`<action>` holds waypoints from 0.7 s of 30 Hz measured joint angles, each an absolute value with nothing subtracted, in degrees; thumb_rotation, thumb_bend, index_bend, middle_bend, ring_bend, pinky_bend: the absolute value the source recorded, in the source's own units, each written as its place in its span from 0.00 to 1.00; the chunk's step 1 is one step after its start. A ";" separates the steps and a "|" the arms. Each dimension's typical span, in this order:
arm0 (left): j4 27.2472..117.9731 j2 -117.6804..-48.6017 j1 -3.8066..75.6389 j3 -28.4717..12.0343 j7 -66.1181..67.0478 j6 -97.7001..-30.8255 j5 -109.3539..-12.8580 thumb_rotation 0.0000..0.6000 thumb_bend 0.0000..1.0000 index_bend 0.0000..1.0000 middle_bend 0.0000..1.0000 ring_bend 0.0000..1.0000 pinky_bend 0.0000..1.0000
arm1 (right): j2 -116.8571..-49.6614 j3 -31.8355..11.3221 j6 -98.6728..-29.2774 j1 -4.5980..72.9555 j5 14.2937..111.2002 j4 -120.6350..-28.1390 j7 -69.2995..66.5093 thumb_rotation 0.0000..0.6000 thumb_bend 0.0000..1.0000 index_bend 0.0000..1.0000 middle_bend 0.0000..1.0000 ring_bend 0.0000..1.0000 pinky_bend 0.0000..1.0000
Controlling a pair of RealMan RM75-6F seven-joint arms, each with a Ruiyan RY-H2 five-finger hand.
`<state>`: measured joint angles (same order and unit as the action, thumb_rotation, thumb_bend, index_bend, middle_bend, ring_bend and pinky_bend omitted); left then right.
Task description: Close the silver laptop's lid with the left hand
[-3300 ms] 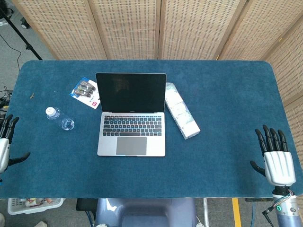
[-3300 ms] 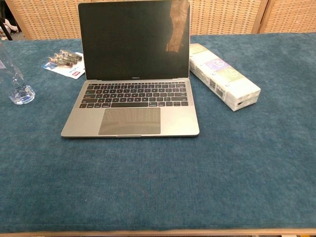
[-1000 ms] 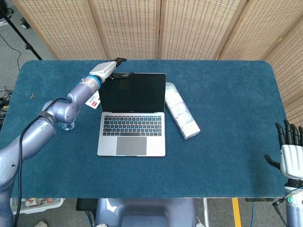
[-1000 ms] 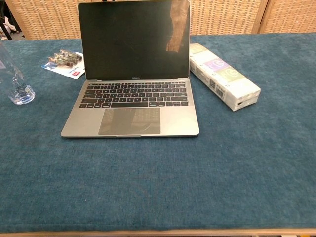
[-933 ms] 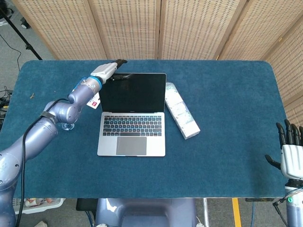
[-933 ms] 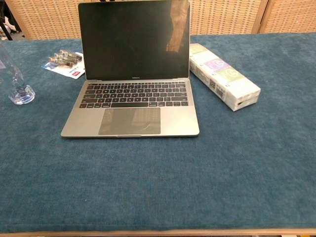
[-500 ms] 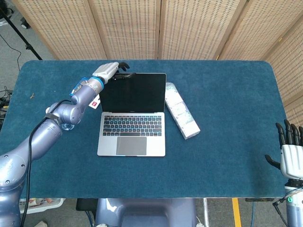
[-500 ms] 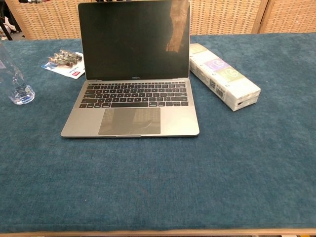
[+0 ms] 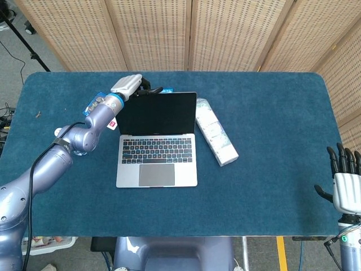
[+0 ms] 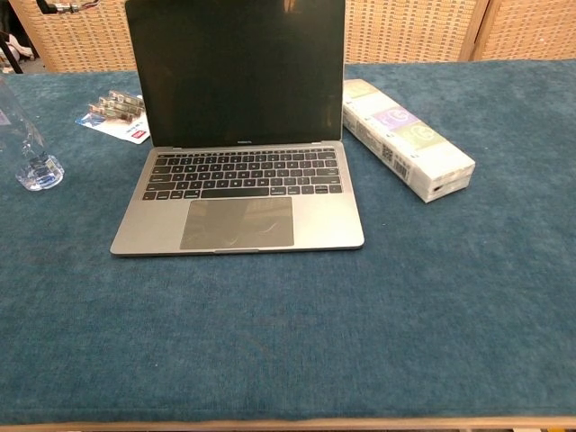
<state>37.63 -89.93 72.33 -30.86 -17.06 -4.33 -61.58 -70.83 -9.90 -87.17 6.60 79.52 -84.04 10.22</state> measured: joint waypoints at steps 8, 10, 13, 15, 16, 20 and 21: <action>44.11 -87.63 70.80 -32.38 -17.86 -3.26 -62.72 0.07 0.00 0.66 0.60 0.59 0.52 | -70.77 -9.79 -87.32 6.59 79.76 -84.31 10.21 1.00 0.00 0.00 0.00 0.00 0.00; 46.71 -86.58 70.29 -32.65 -17.73 -2.86 -63.26 0.07 0.00 0.66 0.60 0.60 0.52 | -70.73 -9.76 -87.40 6.56 79.83 -84.40 10.21 1.00 0.00 0.00 0.00 0.00 0.00; 51.08 -84.72 69.59 -32.99 -17.50 -1.79 -63.83 0.07 0.00 0.68 0.61 0.62 0.52 | -70.68 -9.69 -87.55 6.55 80.03 -84.63 10.27 1.00 0.00 0.00 0.00 0.00 0.00; 54.40 -83.14 69.27 -33.05 -17.09 -0.70 -64.28 0.07 0.00 0.69 0.63 0.63 0.52 | -70.63 -9.64 -87.69 6.51 80.18 -84.80 10.33 1.00 0.00 0.00 0.00 0.00 0.00; 55.74 -82.40 69.14 -33.05 -16.89 -0.26 -64.44 0.07 0.00 0.69 0.63 0.64 0.52 | -70.61 -9.62 -87.71 6.50 80.19 -84.84 10.34 1.00 0.00 0.00 0.00 0.00 0.00; 59.83 -79.51 68.68 -32.57 -16.00 1.19 -64.92 0.07 0.00 0.69 0.63 0.64 0.52 | -70.58 -9.56 -87.72 6.50 80.27 -84.92 10.35 1.00 0.00 0.00 0.00 0.00 0.00; 60.60 -78.80 68.64 -32.24 -15.83 1.82 -64.94 0.07 0.00 0.69 0.63 0.64 0.52 | -70.58 -9.55 -87.71 6.51 80.29 -84.92 10.34 1.00 0.00 0.00 0.00 0.00 0.00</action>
<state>60.60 -78.80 68.64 -32.24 -15.83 1.82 -64.94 -70.58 -9.55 -87.71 6.51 80.29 -84.92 10.34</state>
